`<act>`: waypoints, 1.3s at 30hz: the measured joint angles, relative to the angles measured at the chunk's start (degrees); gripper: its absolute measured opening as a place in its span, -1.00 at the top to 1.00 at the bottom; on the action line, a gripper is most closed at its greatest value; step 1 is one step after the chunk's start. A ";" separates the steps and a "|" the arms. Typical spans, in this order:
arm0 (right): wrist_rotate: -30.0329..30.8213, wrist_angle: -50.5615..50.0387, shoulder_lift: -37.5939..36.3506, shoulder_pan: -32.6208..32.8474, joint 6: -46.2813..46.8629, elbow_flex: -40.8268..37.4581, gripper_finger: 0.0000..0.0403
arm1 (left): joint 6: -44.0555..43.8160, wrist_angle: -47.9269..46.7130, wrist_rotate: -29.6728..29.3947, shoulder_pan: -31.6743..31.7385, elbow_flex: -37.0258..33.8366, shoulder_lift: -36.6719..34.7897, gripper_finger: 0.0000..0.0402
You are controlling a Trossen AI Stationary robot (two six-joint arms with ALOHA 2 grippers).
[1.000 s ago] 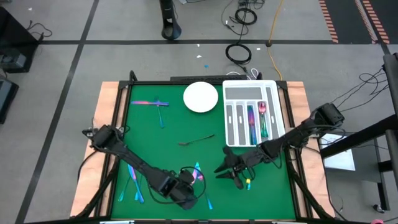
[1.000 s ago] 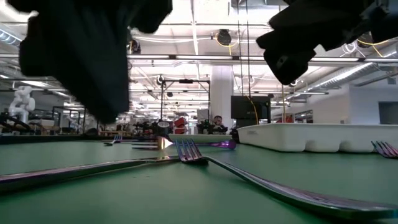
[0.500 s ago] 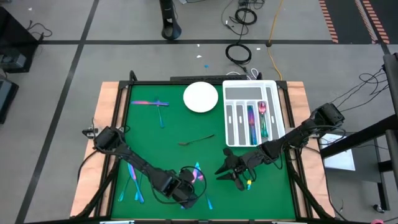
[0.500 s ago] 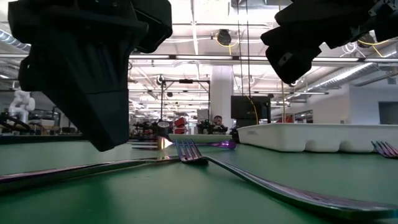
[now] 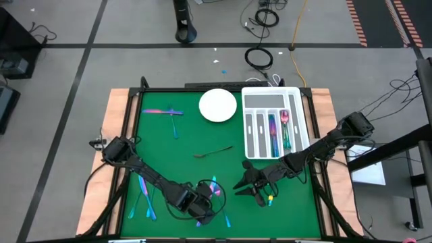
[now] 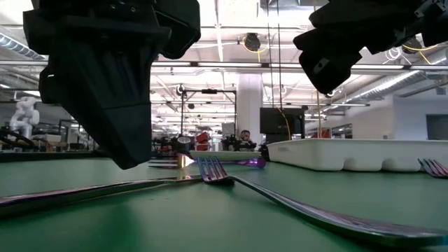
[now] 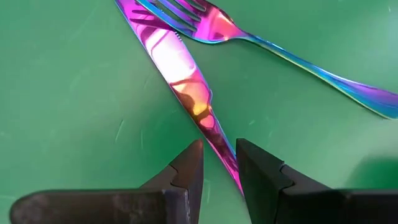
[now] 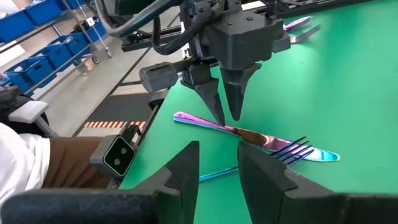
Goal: Sort silverware
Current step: Put the iridescent knife into the white silverware tray
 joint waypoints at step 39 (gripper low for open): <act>1.46 0.09 -0.04 0.04 -0.06 0.00 0.50 | 7.83 -17.91 -0.73 3.66 1.33 2.82 0.52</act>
